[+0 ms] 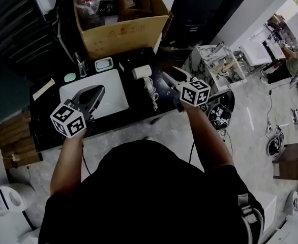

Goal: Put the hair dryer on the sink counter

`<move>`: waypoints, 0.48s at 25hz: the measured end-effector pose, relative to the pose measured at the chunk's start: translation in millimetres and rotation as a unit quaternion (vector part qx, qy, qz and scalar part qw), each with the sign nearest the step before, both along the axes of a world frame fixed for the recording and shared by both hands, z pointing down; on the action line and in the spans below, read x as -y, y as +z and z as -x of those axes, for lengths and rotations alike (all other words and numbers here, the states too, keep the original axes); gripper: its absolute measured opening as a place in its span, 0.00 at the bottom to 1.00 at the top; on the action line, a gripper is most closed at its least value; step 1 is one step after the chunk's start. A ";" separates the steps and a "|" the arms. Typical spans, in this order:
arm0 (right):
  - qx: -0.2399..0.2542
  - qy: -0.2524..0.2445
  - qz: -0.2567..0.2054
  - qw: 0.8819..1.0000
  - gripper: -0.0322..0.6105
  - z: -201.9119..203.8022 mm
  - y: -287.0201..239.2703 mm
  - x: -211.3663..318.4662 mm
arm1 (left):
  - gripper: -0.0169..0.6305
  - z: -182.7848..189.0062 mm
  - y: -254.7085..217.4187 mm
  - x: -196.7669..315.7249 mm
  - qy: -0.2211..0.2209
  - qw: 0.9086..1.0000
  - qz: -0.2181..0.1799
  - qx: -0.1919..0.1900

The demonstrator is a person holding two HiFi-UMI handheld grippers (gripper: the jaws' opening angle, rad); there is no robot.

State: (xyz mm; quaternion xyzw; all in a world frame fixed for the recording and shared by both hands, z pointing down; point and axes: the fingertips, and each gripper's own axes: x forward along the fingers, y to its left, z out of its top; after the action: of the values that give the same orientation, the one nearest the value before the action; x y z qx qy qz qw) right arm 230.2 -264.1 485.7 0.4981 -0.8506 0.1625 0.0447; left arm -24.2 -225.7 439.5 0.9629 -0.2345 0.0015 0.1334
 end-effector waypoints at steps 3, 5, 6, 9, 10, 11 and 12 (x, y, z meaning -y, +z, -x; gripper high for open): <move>-0.002 0.001 -0.015 1.000 0.35 -2.4 -10.9 -9.9 | 0.05 -1.7 -1.0 -1.5 0.002 1.000 -0.001 -0.002; -0.009 -0.003 -0.027 1.000 0.34 -0.8 -18.0 -16.7 | 0.05 -2.0 -1.4 -2.6 0.003 1.000 -0.001 -0.002; -0.013 -0.005 -0.033 0.999 0.34 0.2 -21.9 -19.9 | 0.05 -2.6 -1.5 -2.9 0.004 1.000 -0.001 -0.002; -0.021 -0.009 -0.051 0.998 0.33 2.3 -36.4 -26.6 | 0.05 -4.2 -1.2 -1.2 0.008 1.000 -0.001 -0.003; -0.021 -0.009 -0.056 0.998 0.33 3.9 -40.9 -28.3 | 0.05 -3.0 -0.6 -0.1 0.008 1.000 0.000 -0.003; -0.020 -0.008 -0.062 0.998 0.32 5.9 -44.9 -30.0 | 0.05 -1.0 0.3 0.9 0.008 1.000 0.002 -0.003; -0.020 -0.008 -0.067 0.998 0.32 7.8 -48.5 -31.7 | 0.05 1.1 1.2 1.8 0.007 1.000 0.003 -0.003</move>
State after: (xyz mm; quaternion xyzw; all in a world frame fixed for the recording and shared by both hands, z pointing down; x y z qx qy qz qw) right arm 222.4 -232.4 437.2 0.4963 -0.8625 0.0945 0.0295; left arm -25.4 -227.5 440.7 0.9641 -0.2275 0.0006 0.1367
